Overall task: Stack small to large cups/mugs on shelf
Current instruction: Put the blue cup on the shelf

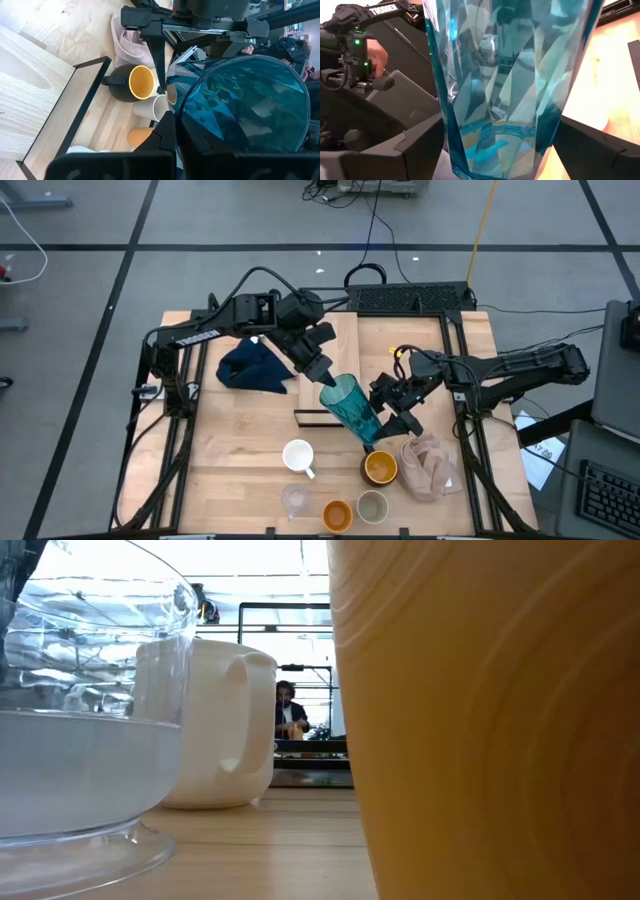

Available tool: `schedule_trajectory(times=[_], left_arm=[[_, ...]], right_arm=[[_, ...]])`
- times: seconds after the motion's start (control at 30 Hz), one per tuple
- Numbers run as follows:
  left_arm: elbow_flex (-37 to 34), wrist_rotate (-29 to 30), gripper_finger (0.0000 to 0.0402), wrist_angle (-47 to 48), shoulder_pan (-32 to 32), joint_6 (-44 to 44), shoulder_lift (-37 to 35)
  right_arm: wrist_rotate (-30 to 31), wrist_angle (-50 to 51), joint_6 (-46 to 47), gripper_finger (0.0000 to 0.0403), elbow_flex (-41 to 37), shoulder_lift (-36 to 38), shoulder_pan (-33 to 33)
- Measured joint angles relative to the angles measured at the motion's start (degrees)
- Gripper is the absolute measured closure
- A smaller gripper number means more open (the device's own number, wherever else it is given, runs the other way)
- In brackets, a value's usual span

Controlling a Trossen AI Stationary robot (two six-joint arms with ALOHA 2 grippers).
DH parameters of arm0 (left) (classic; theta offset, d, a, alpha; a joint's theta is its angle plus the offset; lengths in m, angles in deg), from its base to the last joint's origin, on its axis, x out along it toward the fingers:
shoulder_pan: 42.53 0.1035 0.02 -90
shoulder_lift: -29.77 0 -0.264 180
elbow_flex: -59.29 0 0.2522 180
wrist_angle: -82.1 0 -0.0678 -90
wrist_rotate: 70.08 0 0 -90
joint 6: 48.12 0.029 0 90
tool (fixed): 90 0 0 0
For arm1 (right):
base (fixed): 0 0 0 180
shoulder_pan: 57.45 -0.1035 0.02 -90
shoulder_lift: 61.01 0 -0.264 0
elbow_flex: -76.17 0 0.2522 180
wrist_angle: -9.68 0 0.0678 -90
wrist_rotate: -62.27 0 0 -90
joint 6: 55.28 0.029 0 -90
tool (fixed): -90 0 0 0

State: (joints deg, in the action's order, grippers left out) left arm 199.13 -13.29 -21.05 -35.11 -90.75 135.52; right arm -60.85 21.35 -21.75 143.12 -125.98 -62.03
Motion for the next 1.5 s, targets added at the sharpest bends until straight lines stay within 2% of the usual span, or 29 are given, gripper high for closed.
schedule_trajectory(times=[0.17, 1.0, 1.33, 1.5], left_arm=[[0.00, 0.02, 0.0398, 0.02, -0.01, -0.11, 0.00], [0.04, 0.45, 0.0390, 0.05, 0.48, -0.02, 0.00], [0.11, -0.20, 0.0292, -0.24, 0.59, -0.17, 0.00], [0.11, -1.09, 0.0260, -0.20, 0.86, 0.00, -0.02]], right_arm=[[-0.16, -0.15, 0.06, 0.0098, 0.00, 0.00, 0.00], [-0.11, -0.26, -0.04, 0.0099, 0.00, 0.00, 0.00], [-0.53, -0.31, -0.38, 0.0099, 0.00, 0.00, 0.00], [-1.40, -0.31, -0.84, 0.0099, 0.00, 0.00, 0.00]])
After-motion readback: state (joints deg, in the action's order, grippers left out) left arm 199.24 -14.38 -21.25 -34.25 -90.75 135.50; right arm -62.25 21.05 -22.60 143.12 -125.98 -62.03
